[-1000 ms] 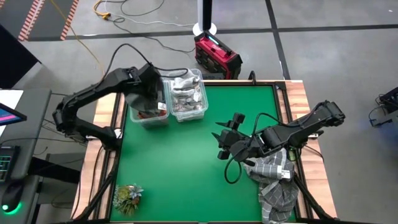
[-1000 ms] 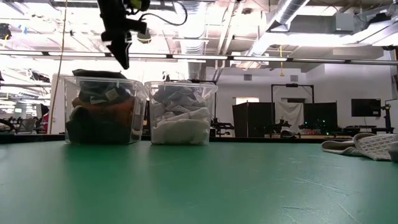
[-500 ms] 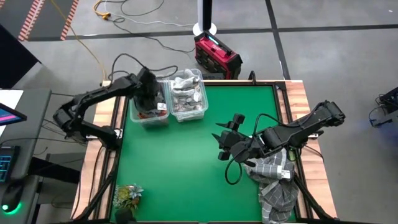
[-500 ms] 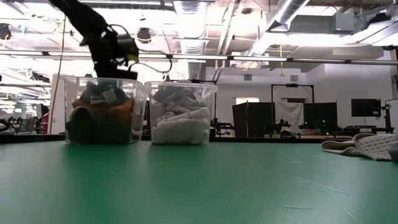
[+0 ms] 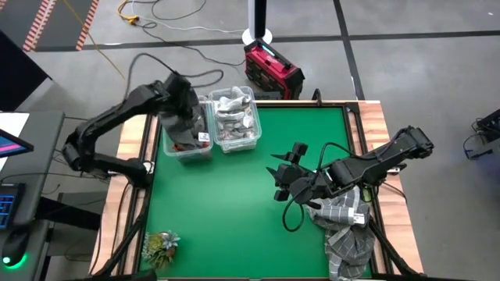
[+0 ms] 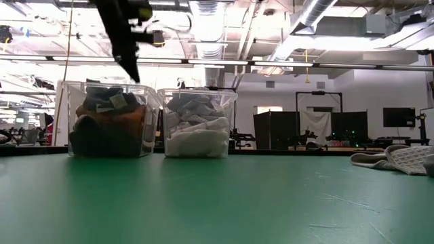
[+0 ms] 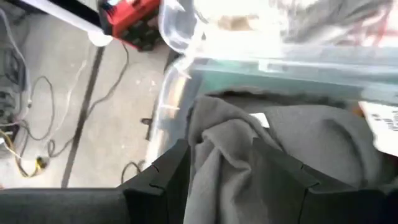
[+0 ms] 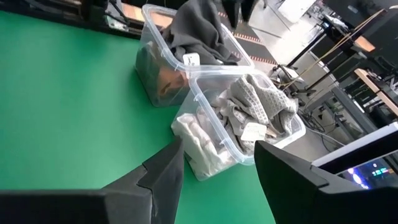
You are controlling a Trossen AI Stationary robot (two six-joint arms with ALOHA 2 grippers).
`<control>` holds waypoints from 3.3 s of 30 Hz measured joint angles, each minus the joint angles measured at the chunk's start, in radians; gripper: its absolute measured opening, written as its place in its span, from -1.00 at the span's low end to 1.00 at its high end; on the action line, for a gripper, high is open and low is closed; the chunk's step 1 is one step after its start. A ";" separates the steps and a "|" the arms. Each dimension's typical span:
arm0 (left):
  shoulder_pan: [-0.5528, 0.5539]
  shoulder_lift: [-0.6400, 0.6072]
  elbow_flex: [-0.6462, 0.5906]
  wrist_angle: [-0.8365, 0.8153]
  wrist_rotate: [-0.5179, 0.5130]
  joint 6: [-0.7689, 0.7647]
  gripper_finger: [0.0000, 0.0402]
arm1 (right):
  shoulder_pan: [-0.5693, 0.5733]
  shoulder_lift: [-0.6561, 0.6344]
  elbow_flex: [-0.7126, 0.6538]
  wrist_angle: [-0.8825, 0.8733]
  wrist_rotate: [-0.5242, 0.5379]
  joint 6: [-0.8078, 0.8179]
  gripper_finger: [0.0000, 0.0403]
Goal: Sort towels by color in basket
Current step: Put the gray towel into the left transparent bin, then adjust the left transparent bin, then put the gray towel into the left transparent bin
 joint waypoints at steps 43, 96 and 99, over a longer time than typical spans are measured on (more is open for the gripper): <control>-0.067 0.038 -0.017 -0.288 -0.155 0.100 -0.23 | 0.001 0.000 0.000 -0.039 -0.001 0.053 0.12; -0.478 -0.162 -0.134 -0.196 0.004 -0.259 -0.43 | -0.021 0.000 0.000 -0.109 -0.069 0.085 0.12; -0.535 -0.162 -0.139 -0.060 0.164 -0.348 -0.43 | -0.009 0.000 0.000 -0.200 -0.121 0.149 0.12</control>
